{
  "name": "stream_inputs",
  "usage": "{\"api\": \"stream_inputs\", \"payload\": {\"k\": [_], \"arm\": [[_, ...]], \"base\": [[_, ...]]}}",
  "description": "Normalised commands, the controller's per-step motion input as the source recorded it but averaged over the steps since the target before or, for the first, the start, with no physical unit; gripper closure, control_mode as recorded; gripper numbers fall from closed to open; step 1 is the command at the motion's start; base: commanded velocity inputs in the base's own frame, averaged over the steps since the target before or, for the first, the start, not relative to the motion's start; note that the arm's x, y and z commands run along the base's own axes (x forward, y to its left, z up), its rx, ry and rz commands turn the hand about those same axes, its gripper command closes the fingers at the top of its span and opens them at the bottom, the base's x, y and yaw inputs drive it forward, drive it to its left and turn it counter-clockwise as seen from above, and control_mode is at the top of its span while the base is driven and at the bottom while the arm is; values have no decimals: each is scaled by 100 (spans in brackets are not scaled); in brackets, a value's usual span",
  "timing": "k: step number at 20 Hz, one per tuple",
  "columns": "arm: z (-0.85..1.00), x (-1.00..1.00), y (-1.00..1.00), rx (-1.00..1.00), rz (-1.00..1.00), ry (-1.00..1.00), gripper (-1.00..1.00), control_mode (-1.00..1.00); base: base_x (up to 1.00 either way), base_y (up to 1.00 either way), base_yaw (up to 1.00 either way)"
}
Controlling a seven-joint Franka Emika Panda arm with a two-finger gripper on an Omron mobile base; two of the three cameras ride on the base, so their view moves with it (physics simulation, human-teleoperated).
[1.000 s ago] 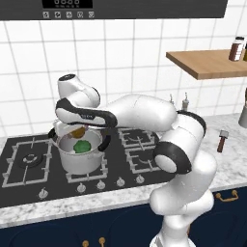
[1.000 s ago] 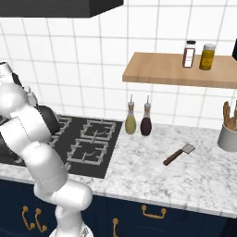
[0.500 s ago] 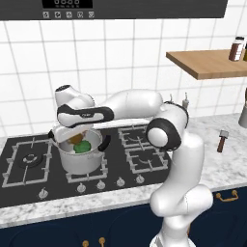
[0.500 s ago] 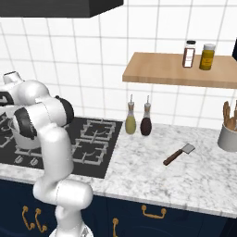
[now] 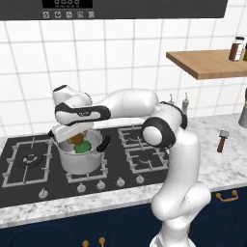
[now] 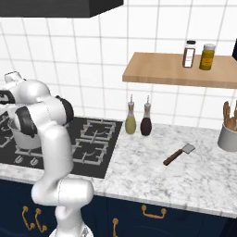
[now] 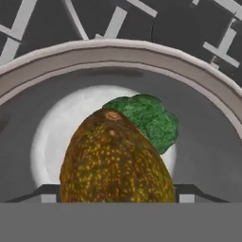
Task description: Put the avocado and broccoli in the pot. Retrieve the spatula and lightly stir the vegetables in the pot.
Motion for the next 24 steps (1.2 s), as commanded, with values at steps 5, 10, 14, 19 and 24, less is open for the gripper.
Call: {"api": "stream_inputs", "payload": {"k": [5, 10, 14, 19, 24], "arm": [[25, -15, -47, 0, -4, -1, -100, -100], [70, -71, -46, 5, 0, -14, -100, -100], [82, -74, -100, 13, -7, -10, -100, -100], [51, -22, -100, 18, -18, 0, -100, -100], [31, -2, -100, 10, -11, 2, -100, -100]], "base": [[0, 0, 0], [0, 0, 0], [0, 0, 0], [0, 0, 0], [0, 0, 0]]}}
